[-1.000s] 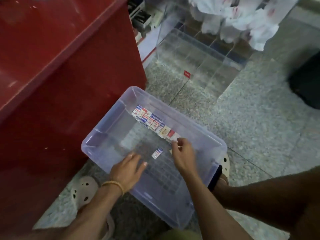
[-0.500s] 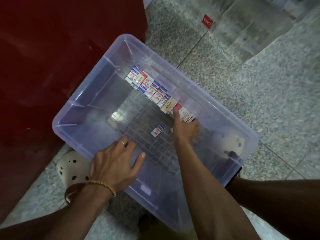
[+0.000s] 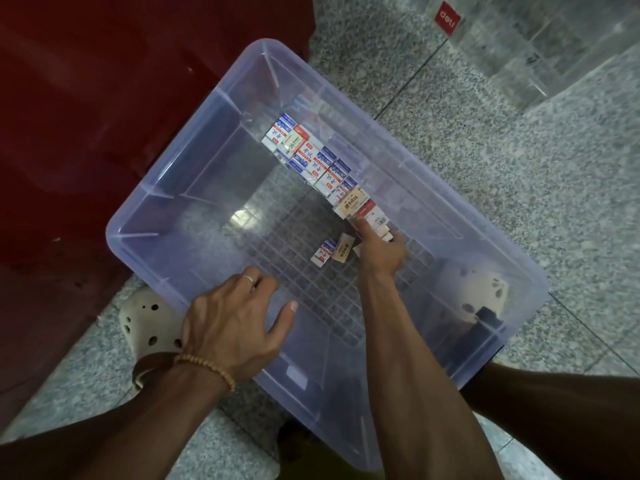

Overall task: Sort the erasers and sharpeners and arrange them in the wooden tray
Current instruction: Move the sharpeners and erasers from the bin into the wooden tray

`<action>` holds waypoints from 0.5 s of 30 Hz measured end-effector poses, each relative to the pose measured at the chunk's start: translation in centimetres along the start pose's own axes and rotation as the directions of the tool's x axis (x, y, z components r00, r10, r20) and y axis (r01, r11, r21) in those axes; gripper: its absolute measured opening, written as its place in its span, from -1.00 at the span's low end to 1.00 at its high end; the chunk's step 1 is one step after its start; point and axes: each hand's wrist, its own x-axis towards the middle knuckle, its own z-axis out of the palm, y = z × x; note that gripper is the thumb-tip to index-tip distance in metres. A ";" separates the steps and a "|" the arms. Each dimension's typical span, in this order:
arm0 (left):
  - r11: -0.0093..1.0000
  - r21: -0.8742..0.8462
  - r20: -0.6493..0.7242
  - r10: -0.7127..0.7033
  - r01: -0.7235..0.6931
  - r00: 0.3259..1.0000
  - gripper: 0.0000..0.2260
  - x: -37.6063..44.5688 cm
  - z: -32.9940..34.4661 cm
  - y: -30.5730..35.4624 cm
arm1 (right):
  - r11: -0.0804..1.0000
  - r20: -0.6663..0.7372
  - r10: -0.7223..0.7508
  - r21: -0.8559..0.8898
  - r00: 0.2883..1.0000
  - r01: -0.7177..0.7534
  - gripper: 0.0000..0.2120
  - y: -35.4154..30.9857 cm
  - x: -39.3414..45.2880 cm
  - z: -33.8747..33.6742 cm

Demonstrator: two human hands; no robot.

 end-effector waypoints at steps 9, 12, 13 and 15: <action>0.999 0.006 -0.008 -0.039 0.039 0.999 -0.61 -0.1 0.3 -0.1 | 0.992 0.206 0.107 0.043 0.973 -0.118 -0.82 -2.3 -0.4 -0.3; 0.999 -0.001 -0.024 -0.040 0.040 0.999 -0.62 -0.2 0.5 -0.2 | 0.998 0.166 0.055 -0.032 0.985 -0.050 -0.61 -2.0 -0.3 0.3; 0.999 -0.005 -0.027 -0.045 0.045 0.999 -0.62 -0.2 0.5 -0.2 | 0.998 0.157 0.042 -0.055 0.987 -0.034 -0.59 -1.9 -0.4 0.3; 0.999 -0.010 -0.044 -0.051 0.050 0.998 -0.63 -0.2 0.6 -0.2 | 0.998 0.179 0.047 -0.038 0.983 -0.041 -0.68 -1.9 0.0 -0.2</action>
